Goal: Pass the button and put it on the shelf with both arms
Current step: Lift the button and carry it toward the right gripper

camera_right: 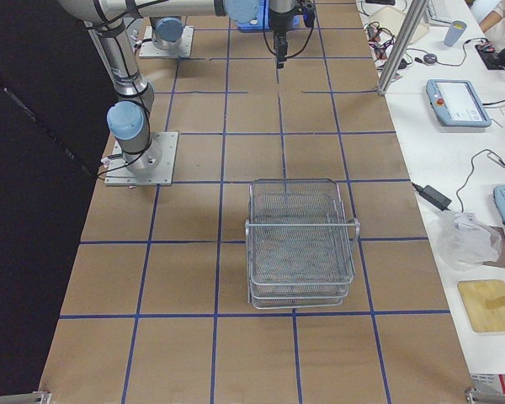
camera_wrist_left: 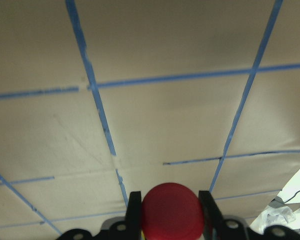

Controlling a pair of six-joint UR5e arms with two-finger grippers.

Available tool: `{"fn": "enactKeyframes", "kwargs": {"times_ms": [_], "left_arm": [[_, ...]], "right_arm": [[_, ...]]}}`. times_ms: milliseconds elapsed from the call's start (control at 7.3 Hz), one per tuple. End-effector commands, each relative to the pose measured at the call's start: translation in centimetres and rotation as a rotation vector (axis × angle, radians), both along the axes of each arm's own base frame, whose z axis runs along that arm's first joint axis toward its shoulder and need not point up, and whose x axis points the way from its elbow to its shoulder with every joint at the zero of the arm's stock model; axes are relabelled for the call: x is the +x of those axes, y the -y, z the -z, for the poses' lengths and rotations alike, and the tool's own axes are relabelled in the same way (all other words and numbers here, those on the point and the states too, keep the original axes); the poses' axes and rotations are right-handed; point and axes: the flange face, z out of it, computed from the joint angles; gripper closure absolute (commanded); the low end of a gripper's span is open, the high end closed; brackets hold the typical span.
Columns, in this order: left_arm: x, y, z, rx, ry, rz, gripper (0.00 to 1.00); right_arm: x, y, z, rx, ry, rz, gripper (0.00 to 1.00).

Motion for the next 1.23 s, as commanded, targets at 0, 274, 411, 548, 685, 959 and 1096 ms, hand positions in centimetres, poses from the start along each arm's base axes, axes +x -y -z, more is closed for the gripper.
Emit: {"fn": "enactKeyframes", "kwargs": {"times_ms": [0, 274, 411, 548, 685, 959, 1096], "left_arm": [[-9.3, -2.3, -3.0, 0.053, -0.043, 0.023, 1.00], [-15.7, -3.5, -4.1, 0.055, -0.037, 0.023, 1.00], [-18.6, -4.1, -4.7, 0.057, -0.039, 0.002, 1.00], [-21.0, -4.8, -4.6, 0.051, -0.041, 0.011, 1.00], [-22.5, -5.5, -4.2, 0.047, -0.045, 0.010, 1.00], [-25.0, -6.7, -4.6, 0.003, -0.074, -0.040, 1.00], [-25.6, -6.7, -4.4, 0.010, -0.076, -0.049, 1.00]], "right_arm": [[0.1, 0.0, 0.0, -0.016, 0.015, -0.258, 0.00], [0.4, 0.2, 0.1, -0.057, 0.087, -0.544, 0.00], [-0.5, 0.5, 0.0, -0.083, 0.114, -0.667, 0.00], [-1.1, 0.5, -0.2, -0.098, 0.114, -0.771, 0.00], [-0.6, 0.6, -0.5, -0.148, 0.147, -0.931, 0.00], [0.4, 0.3, -0.6, -0.228, 0.185, -1.216, 0.00], [0.6, 0.4, -0.6, -0.272, 0.200, -1.343, 0.00]]}}
